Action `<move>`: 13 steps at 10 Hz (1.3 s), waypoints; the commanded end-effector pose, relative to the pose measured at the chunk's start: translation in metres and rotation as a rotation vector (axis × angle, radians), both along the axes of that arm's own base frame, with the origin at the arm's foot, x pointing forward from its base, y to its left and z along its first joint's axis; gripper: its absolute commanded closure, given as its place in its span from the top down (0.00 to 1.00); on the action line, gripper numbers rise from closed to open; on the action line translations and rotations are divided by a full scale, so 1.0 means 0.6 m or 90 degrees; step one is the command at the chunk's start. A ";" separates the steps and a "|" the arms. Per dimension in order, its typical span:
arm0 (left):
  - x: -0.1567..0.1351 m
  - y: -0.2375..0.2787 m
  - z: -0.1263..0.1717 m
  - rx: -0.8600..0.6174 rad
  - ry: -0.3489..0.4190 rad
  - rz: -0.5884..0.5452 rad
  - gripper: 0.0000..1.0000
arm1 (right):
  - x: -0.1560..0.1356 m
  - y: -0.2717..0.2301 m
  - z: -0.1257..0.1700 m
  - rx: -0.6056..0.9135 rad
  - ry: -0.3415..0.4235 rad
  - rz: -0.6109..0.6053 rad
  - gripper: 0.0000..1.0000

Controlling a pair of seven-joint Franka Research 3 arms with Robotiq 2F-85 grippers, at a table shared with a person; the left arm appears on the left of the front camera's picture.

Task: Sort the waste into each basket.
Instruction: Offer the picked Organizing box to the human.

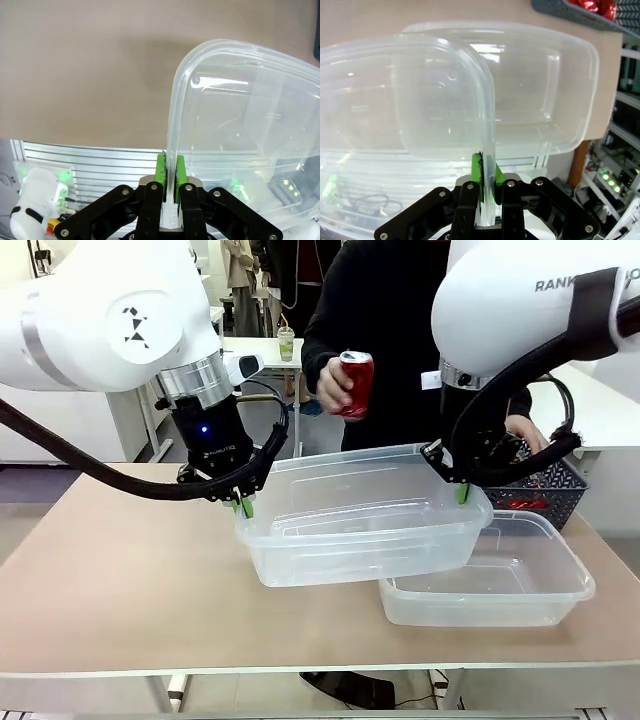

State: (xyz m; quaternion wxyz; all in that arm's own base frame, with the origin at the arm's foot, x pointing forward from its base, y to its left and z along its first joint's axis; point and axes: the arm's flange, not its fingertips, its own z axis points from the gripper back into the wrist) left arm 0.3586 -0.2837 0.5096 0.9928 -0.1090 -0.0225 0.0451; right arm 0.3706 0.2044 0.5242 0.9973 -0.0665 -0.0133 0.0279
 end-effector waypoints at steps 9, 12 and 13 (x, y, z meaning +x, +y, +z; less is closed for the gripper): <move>-0.003 0.008 0.006 -0.004 -0.008 0.000 0.09 | 0.003 0.003 0.004 -0.009 0.007 0.005 0.05; -0.003 0.008 0.006 -0.004 -0.008 0.000 0.09 | 0.003 0.003 0.004 -0.009 0.007 0.005 0.05; -0.003 0.008 0.006 -0.004 -0.008 0.000 0.09 | 0.003 0.003 0.004 -0.009 0.007 0.005 0.05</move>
